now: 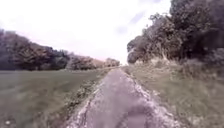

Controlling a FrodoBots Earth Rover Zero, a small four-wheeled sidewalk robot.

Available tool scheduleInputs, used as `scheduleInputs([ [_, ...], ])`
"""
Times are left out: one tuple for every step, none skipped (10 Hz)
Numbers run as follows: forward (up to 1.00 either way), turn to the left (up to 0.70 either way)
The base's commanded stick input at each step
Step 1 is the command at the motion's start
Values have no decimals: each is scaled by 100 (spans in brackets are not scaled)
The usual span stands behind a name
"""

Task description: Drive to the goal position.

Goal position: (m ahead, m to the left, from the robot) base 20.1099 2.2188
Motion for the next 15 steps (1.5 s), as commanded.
scheduleInputs([
  [100,0],
  [100,0],
  [100,0],
  [100,0],
  [100,0],
  [100,0],
  [100,0],
  [100,0],
  [100,0],
  [100,0],
  [100,0],
  [100,0],
  [100,0],
  [100,0],
  [100,0],
])
